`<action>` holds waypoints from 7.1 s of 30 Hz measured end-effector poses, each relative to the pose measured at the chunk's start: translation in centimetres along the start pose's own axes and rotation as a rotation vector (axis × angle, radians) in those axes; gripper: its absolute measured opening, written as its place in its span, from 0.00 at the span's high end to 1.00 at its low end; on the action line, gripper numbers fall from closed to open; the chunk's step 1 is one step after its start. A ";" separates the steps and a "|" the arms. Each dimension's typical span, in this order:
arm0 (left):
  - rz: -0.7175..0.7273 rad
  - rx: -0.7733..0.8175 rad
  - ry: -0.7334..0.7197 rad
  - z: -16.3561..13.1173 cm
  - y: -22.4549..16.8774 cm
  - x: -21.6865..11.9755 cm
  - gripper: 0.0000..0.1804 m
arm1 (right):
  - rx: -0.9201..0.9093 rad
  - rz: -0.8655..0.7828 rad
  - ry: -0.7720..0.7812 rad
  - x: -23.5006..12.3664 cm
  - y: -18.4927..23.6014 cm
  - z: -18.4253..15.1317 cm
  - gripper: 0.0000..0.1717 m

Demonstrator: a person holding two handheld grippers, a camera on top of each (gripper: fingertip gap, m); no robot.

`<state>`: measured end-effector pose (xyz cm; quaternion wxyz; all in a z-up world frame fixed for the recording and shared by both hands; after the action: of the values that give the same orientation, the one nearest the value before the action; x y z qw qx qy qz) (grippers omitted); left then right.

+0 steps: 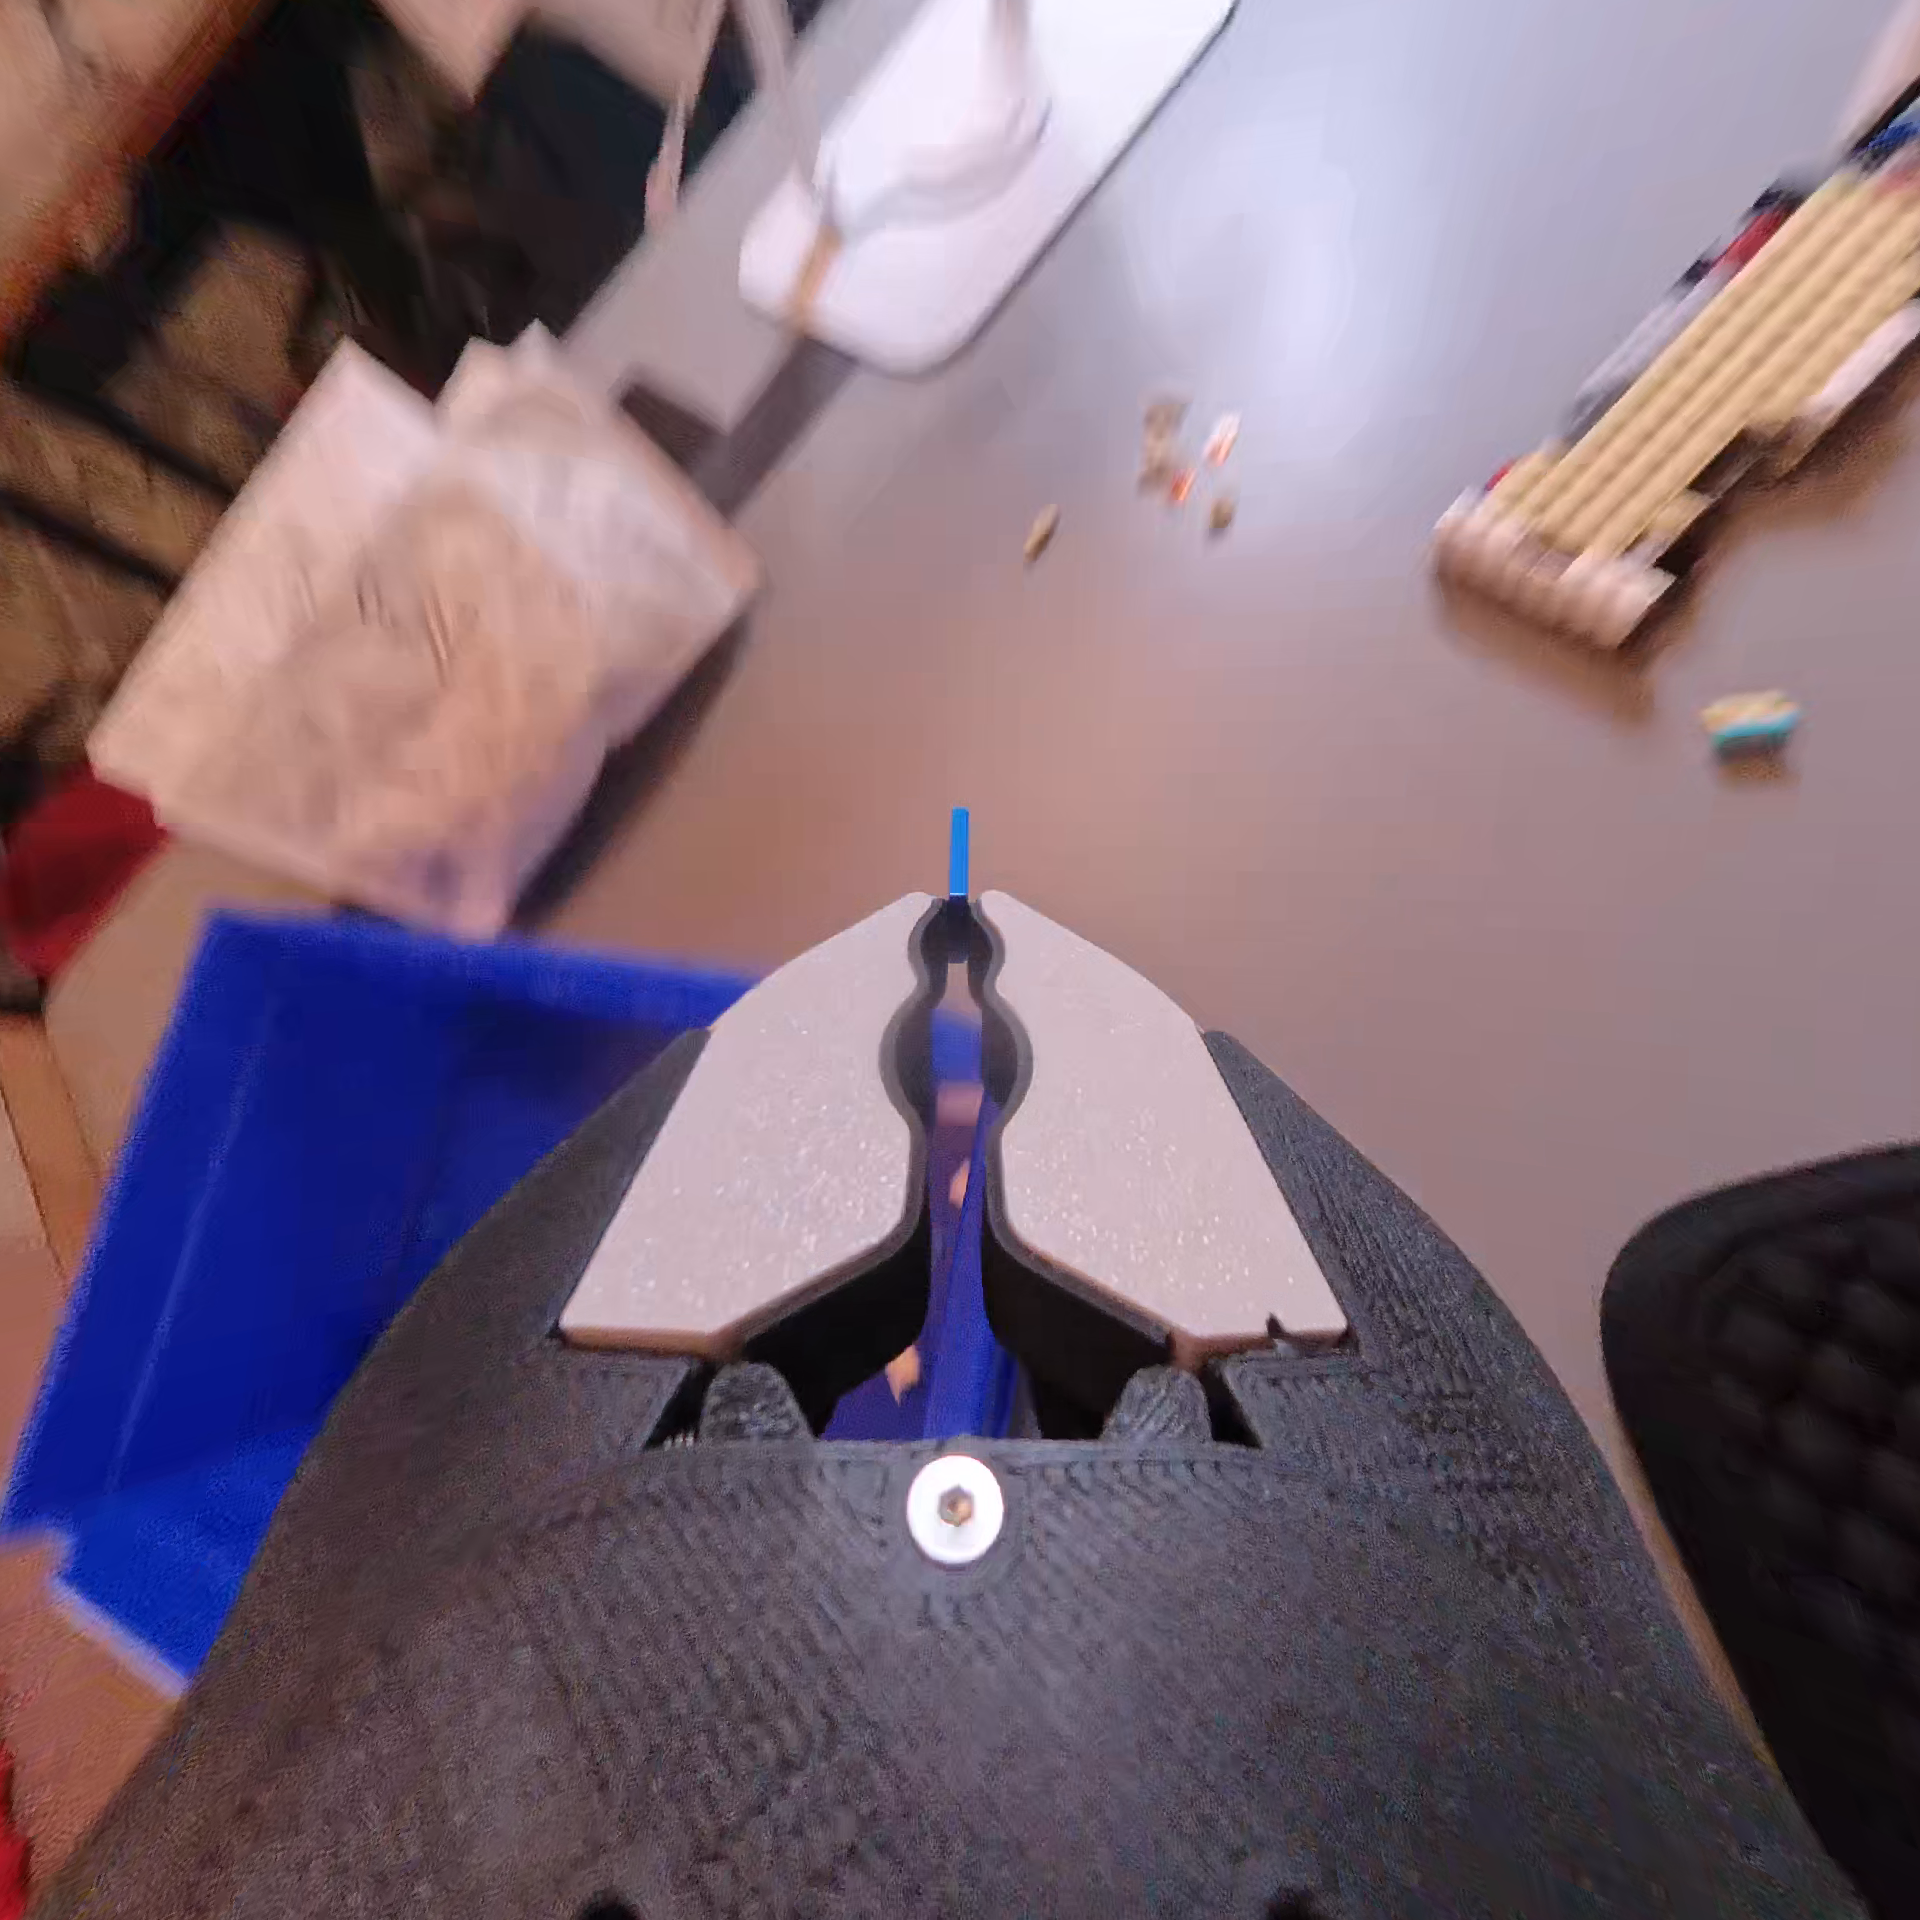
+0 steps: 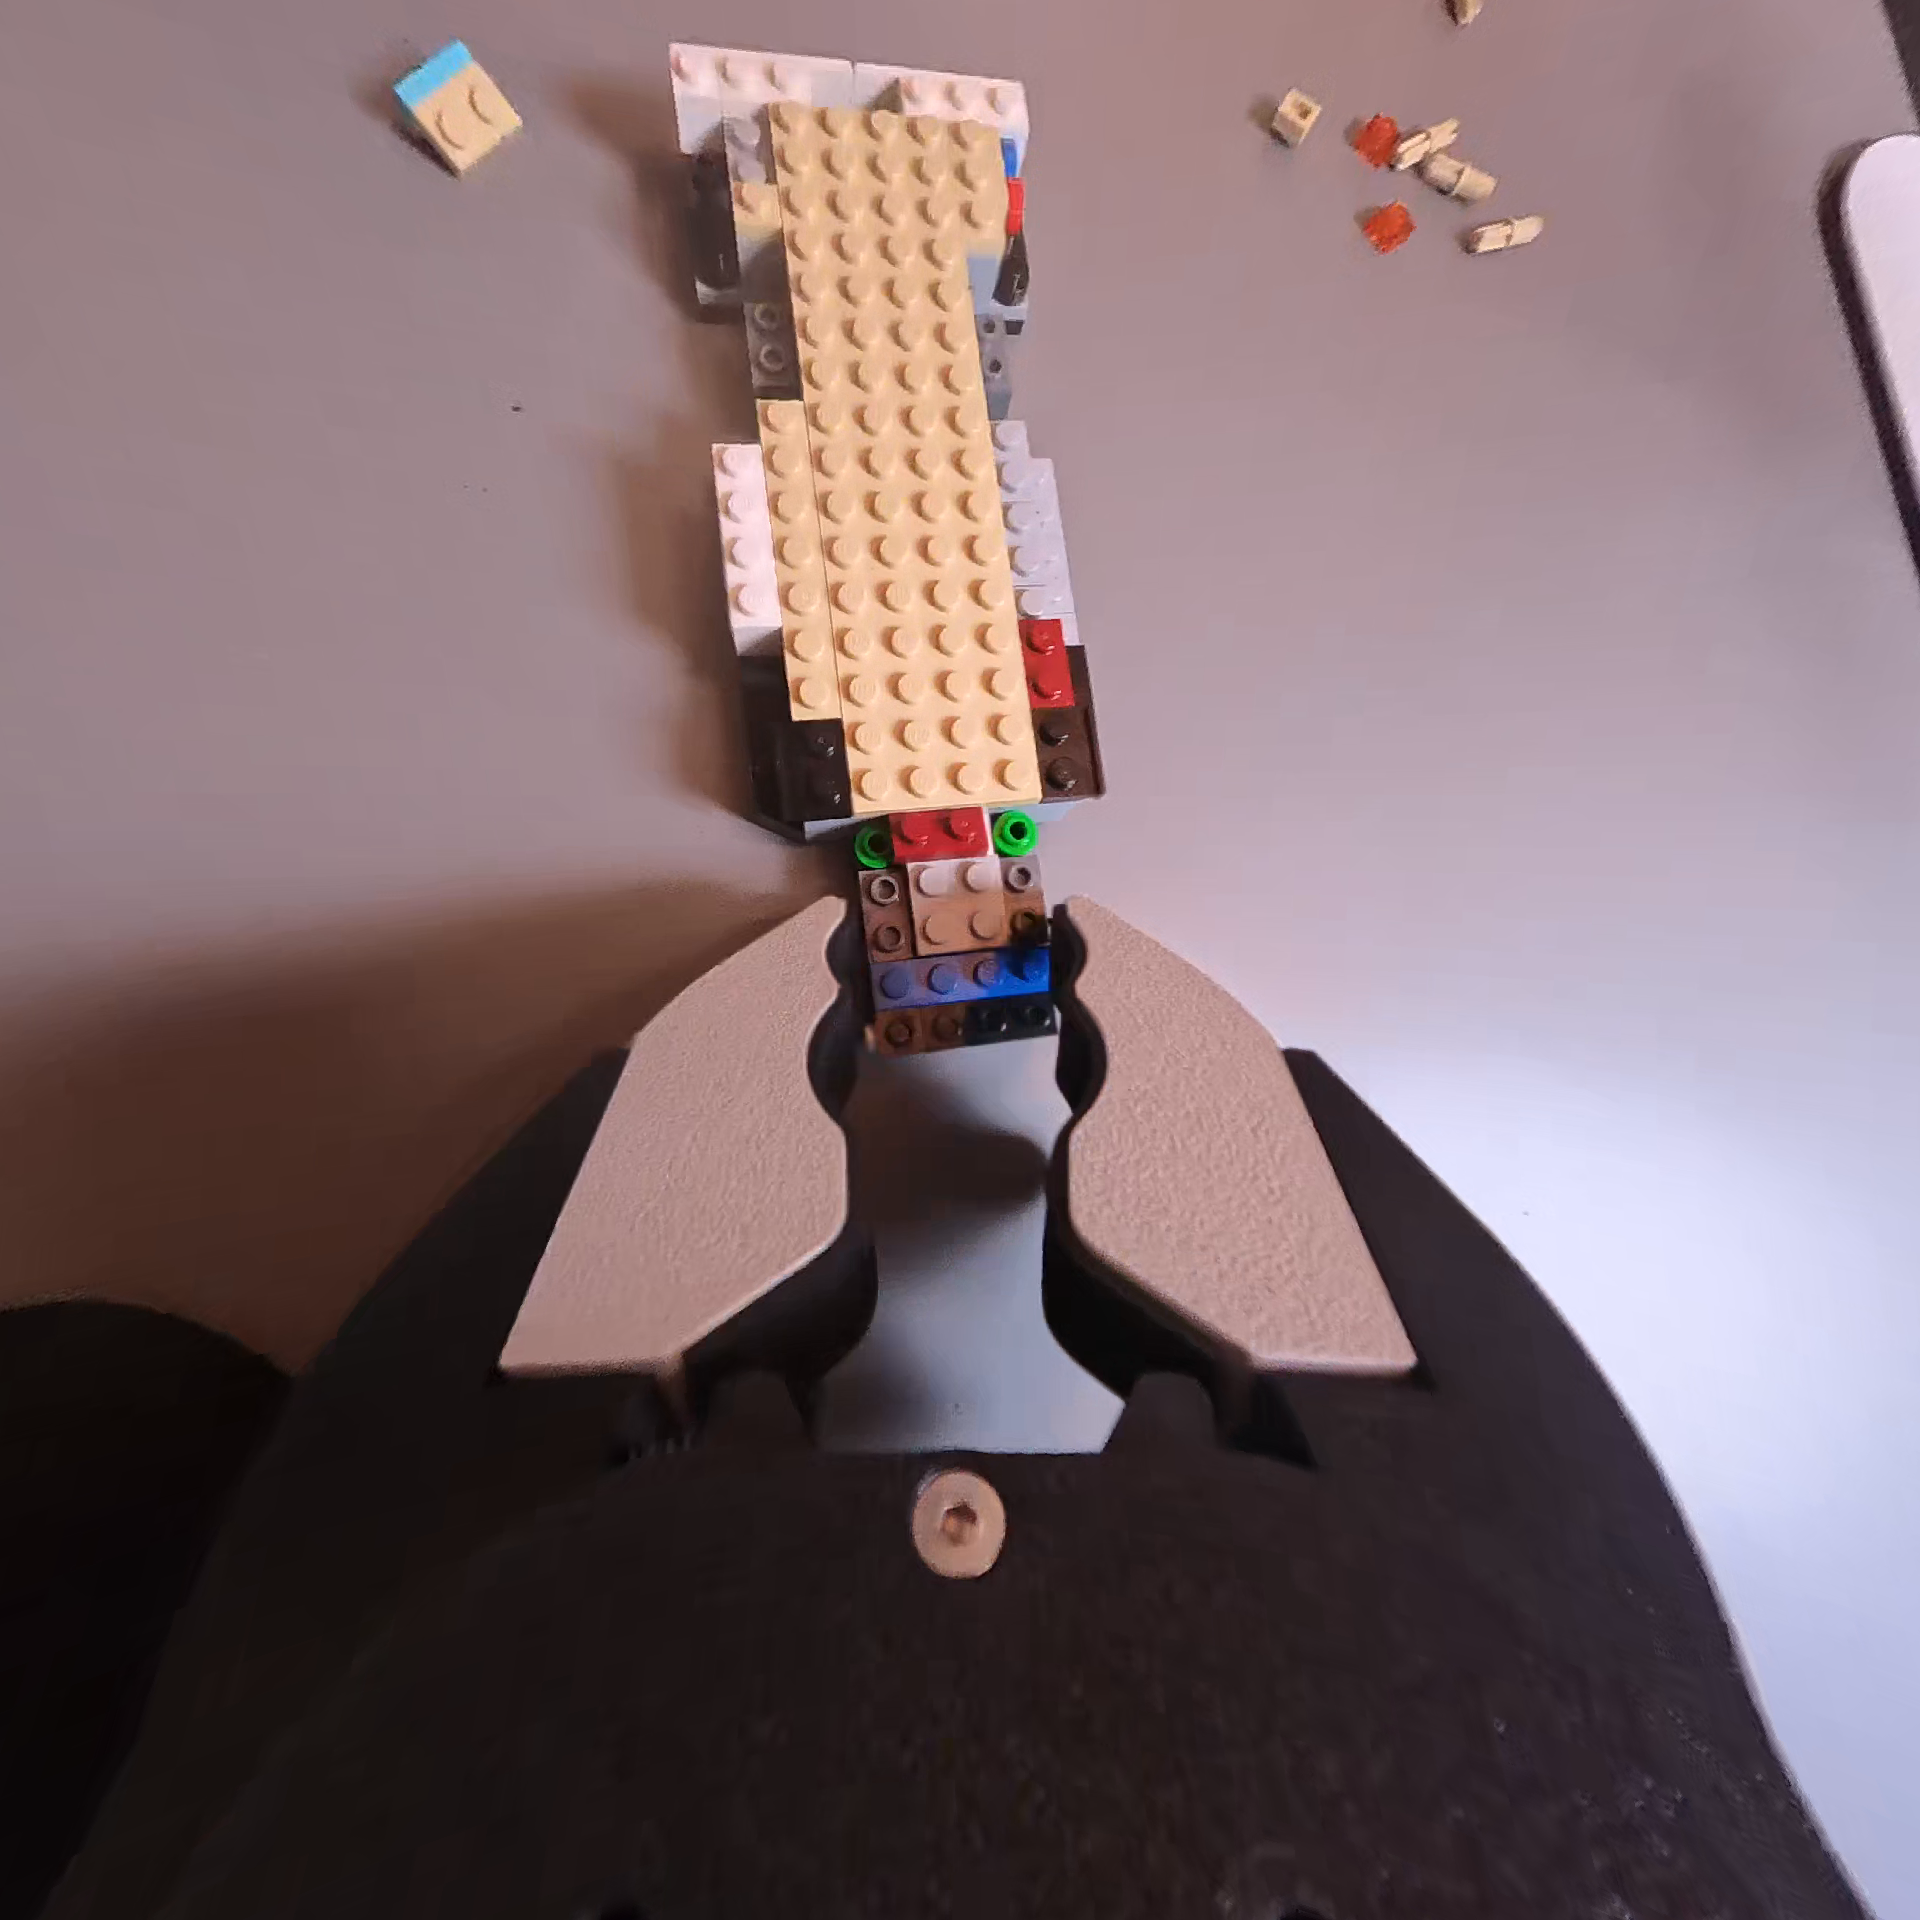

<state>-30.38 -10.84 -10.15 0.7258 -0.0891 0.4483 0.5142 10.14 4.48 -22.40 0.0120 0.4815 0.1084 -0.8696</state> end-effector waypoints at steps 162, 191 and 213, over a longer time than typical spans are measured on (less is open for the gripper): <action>-0.377 0.441 -0.423 14.6 -13.1 5.2 0.94 | 0.200 0.044 -0.718 -5.6 2.0 0.9 0.87; -0.196 0.369 -0.176 10.8 -9.5 5.5 0.72 | 0.018 0.062 -0.017 -1.5 -2.8 -1.2 0.77; -0.985 0.111 -0.306 17.0 -17.2 14.9 0.86 | -0.322 -0.212 -0.408 -4.8 1.4 1.6 0.90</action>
<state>-5.66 1.34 -17.02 0.9427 -0.1744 0.2685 0.0942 11.50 2.43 -17.81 0.0190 0.2743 0.2902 -0.9166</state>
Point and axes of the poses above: each gripper's, where its closed fingertips meet, x out along the fingers, z out of its top, y = z × x across the jaws, the point moved 10 cm from there along -x, back along the fingers, and after that the axes turned 8 degrees about y, right-handed, at the moved point
